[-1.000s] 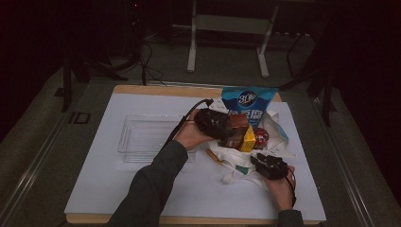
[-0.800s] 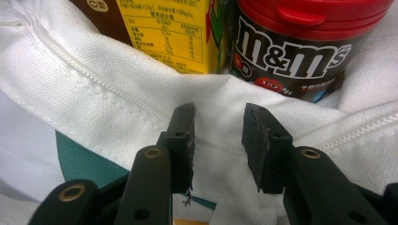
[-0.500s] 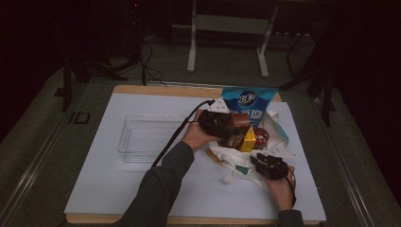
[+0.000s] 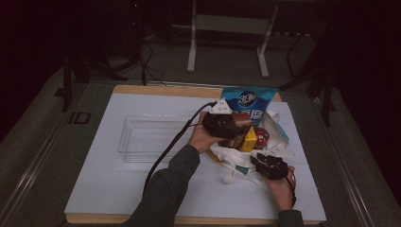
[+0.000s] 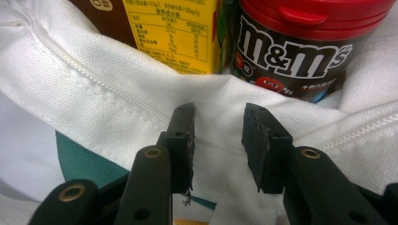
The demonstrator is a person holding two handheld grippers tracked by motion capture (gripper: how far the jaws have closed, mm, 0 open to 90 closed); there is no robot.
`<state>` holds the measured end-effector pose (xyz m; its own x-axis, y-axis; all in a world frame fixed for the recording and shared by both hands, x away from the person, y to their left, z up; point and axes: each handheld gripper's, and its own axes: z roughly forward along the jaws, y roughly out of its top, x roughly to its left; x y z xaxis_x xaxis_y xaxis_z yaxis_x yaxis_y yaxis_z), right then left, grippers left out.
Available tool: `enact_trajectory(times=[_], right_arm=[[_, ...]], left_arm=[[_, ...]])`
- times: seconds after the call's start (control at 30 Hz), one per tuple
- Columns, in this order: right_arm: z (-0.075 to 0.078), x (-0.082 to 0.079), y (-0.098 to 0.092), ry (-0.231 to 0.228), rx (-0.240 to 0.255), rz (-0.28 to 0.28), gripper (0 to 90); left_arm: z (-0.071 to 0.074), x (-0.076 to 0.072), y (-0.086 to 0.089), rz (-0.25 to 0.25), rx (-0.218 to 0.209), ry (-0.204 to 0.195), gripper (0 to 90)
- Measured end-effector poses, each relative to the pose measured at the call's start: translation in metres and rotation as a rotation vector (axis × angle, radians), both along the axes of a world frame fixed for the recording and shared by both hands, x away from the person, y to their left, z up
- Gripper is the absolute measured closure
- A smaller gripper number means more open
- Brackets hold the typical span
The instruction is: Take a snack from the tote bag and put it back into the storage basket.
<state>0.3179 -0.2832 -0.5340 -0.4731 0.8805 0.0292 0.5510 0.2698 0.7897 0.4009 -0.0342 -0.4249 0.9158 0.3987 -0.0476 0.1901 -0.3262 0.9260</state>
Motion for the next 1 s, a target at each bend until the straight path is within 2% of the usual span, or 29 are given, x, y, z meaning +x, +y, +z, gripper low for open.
enact_trajectory(times=[0.13, 0.43, 0.6, 0.8, 1.0], right_arm=[[0.0, 0.0, 0.0, 0.0, 0.001, 0.0, 64.4], [0.0, 0.0, 0.0, -0.001, -0.001, 0.0, 64.4], [0.0, 0.0, 0.0, -0.001, 0.0, 0.001, 64.4], [0.0, 0.0, 0.0, -0.003, -0.003, 0.001, 64.4], [0.0, -0.001, 0.001, -0.006, -0.008, -0.003, 63.6]], left_arm=[[0.0, -0.002, 0.001, -0.003, 0.006, -0.013, 40.3], [-0.006, -0.002, 0.006, 0.026, -0.081, 0.011, 39.3], [-0.005, -0.003, 0.007, 0.033, -0.084, 0.003, 40.1], [0.004, -0.006, 0.015, 0.038, -0.073, -0.023, 41.2], [0.016, -0.009, 0.025, 0.04, -0.088, -0.042, 41.8]])
